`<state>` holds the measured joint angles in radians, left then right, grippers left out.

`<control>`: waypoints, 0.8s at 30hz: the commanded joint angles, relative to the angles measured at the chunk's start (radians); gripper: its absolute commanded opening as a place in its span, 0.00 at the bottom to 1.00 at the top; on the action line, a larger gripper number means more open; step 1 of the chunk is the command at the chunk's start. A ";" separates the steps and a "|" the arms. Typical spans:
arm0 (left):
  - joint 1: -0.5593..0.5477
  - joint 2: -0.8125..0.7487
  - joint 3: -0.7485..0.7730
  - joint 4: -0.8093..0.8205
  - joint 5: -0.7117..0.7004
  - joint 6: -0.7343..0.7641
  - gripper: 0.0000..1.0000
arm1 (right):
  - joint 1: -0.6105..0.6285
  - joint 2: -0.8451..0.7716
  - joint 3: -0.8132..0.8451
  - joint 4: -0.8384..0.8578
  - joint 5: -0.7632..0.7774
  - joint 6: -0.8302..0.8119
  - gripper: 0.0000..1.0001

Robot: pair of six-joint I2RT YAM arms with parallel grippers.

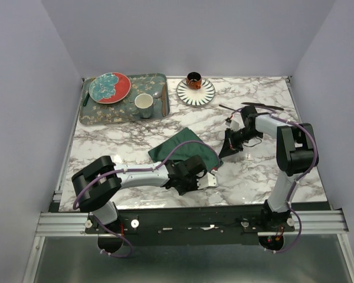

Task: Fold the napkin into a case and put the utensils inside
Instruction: Rotate the lower triangle-folded napkin at the center of the board.

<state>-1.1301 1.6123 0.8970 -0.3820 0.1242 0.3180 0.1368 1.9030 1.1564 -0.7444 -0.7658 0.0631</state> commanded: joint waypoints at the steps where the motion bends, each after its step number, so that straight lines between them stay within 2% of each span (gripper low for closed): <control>1: -0.007 0.001 0.002 0.003 0.006 0.000 0.27 | 0.006 -0.019 0.040 -0.070 0.026 -0.023 0.01; 9: -0.007 -0.005 0.000 0.002 0.006 -0.003 0.26 | 0.006 -0.065 0.039 -0.128 0.046 -0.040 0.01; 18: -0.007 0.006 0.013 -0.011 0.011 -0.007 0.26 | 0.006 0.027 0.009 -0.061 0.151 -0.054 0.01; 24: -0.008 -0.003 0.013 -0.020 0.022 -0.005 0.32 | 0.004 0.059 0.026 -0.065 0.172 -0.054 0.16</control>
<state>-1.1301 1.6123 0.8974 -0.3832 0.1242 0.3168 0.1379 1.9446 1.1645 -0.8196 -0.6495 0.0238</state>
